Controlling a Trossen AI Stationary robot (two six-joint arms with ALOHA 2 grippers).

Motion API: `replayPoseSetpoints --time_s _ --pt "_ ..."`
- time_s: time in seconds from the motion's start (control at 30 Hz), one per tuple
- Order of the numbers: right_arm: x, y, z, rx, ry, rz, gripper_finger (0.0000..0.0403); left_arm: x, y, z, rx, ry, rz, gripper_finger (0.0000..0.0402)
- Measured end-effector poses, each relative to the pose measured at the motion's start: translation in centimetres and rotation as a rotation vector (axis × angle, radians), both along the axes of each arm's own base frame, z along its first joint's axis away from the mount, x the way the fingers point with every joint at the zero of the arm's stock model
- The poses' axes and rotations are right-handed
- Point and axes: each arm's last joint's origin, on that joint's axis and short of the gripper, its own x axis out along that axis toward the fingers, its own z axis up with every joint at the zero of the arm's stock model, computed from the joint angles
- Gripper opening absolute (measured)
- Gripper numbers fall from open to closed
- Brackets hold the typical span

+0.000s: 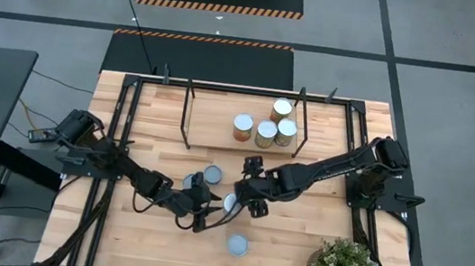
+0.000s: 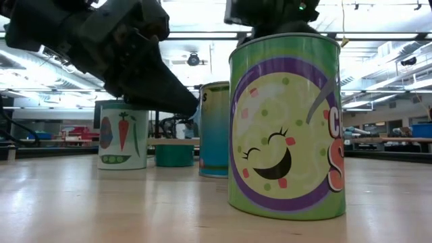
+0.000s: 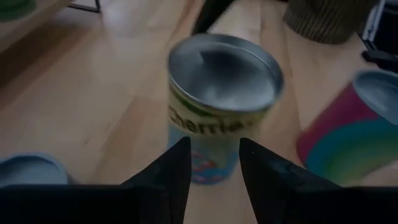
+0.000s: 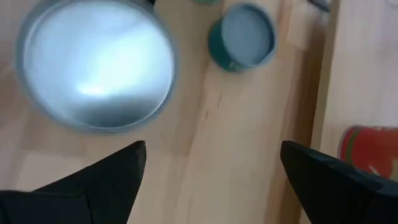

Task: Pick and place cans onto a shelf
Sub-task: Put the canned cherries on the shelf

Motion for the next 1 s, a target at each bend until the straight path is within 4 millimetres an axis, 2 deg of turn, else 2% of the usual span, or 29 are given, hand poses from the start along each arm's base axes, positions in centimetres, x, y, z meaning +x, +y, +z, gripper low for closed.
replayPoseSetpoints --time_s 0.27,0.53,0.9,1.0 --pt "-0.3 0.8 -0.2 0.040 -0.020 -0.043 0.0380 0.6 1.1 0.2 -0.007 -0.019 0.034 0.0142" --pt "-1.0 2.7 -0.3 0.089 -0.034 -0.096 0.0380 0.8 1.9 0.2 0.027 -0.022 0.090 0.0142" --pt "-1.9 3.0 1.3 0.035 0.013 -0.099 0.0380 0.5 1.6 0.1 0.055 0.004 0.062 0.0142" --pt "-1.8 3.0 1.9 0.033 0.010 -0.097 0.0380 0.0 1.2 0.8 0.071 0.012 0.034 0.0142"
